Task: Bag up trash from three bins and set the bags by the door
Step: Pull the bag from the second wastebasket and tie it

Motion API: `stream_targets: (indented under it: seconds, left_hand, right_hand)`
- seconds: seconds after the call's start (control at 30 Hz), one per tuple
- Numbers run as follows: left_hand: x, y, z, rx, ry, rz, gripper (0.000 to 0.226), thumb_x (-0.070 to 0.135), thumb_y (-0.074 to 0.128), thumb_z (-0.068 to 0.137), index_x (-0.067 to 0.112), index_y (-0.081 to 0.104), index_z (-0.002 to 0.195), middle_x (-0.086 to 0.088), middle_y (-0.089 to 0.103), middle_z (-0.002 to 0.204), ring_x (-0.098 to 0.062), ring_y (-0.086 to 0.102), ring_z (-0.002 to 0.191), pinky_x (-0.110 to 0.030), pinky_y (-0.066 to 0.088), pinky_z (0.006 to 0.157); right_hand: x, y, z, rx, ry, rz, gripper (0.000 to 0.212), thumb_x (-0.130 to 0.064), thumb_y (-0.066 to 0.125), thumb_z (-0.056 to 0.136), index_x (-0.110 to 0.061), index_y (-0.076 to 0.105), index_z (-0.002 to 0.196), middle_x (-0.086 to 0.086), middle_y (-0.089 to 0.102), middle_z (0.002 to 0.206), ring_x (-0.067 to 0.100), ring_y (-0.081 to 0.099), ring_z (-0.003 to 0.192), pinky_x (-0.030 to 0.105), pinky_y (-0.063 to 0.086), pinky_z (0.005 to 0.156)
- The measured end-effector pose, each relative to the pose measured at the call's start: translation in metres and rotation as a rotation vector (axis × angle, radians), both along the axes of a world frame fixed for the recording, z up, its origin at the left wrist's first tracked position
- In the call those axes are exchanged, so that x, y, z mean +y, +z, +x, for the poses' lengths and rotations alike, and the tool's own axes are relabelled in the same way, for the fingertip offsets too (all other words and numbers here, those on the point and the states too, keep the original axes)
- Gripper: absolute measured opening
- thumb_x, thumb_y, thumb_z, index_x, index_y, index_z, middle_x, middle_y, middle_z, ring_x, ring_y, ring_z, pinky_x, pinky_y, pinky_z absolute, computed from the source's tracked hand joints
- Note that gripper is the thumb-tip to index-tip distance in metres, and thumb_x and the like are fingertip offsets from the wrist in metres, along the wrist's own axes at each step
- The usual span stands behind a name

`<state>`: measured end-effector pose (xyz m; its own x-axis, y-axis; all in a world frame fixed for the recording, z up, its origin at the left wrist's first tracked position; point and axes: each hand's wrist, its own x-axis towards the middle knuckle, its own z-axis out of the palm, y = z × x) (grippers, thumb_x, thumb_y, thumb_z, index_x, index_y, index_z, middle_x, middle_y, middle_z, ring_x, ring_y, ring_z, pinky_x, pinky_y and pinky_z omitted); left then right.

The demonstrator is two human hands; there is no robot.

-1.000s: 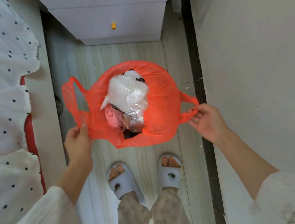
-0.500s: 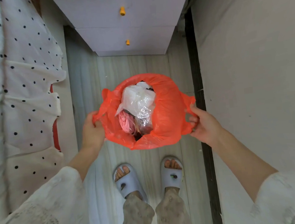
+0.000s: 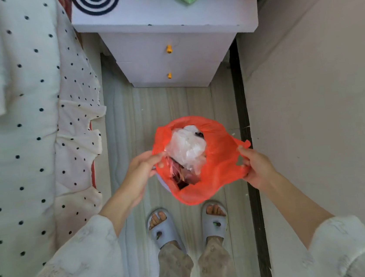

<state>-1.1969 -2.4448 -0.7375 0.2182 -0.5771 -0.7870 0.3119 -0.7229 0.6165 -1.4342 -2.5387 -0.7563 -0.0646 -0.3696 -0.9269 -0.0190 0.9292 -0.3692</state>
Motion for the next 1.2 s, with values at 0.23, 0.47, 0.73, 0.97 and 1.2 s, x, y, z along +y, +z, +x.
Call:
stream_targets:
  seconds: [0.23,0.47,0.73,0.97,1.2]
  left_hand:
    - [-0.028,0.040,-0.003,0.085,0.026,-0.061,0.012,0.019,0.051,0.091,0.026,0.061,0.088,0.009,0.058,0.063,-0.004,0.058,0.063,-0.032,0.050,0.080]
    - [-0.059,0.095,-0.002,0.069,0.134,-0.171,0.017,0.011,0.048,0.091,0.023,0.054,0.080,0.002,0.061,0.080,-0.005,0.064,0.074,-0.029,0.045,0.090]
    - [-0.086,0.134,0.015,-0.081,-0.019,-0.141,0.007,0.016,0.053,0.089,0.023,0.056,0.090,-0.003,0.062,0.111,-0.012,0.053,0.112,-0.031,0.037,0.099]
    - [-0.106,0.160,0.030,-0.071,0.019,-0.206,0.012,0.013,0.051,0.090,0.022,0.055,0.083,0.004,0.063,0.094,-0.010,0.057,0.097,-0.032,0.039,0.099]
    - [-0.117,0.176,0.037,-0.065,0.010,-0.237,0.012,0.017,0.048,0.093,0.019,0.058,0.086,-0.001,0.066,0.090,-0.018,0.060,0.098,-0.034,0.044,0.100]
  right_hand:
    - [-0.032,0.053,0.026,-0.164,0.076,-0.198,0.022,-0.020,0.046,0.095,-0.019,0.051,0.074,-0.006,0.049,0.048,0.007,0.047,0.044,0.023,0.029,0.054]
    - [-0.069,0.121,0.040,-0.165,0.193,-0.417,0.022,-0.019,0.042,0.097,-0.017,0.050,0.077,0.000,0.039,0.062,0.011,0.041,0.053,0.023,0.031,0.052]
    - [-0.084,0.152,0.040,-0.225,0.201,-0.434,0.017,-0.018,0.043,0.097,-0.020,0.058,0.090,0.000,0.057,0.076,0.013,0.055,0.077,0.031,0.042,0.086]
    - [-0.110,0.188,0.068,-0.176,0.376,-0.610,0.019,-0.017,0.043,0.096,-0.022,0.059,0.085,-0.002,0.056,0.071,0.015,0.056,0.077,0.035,0.042,0.085]
    - [-0.118,0.211,0.083,-0.062,0.467,-0.728,0.022,-0.014,0.042,0.095,-0.017,0.057,0.079,-0.003,0.054,0.065,0.016,0.055,0.070,0.034,0.041,0.074]
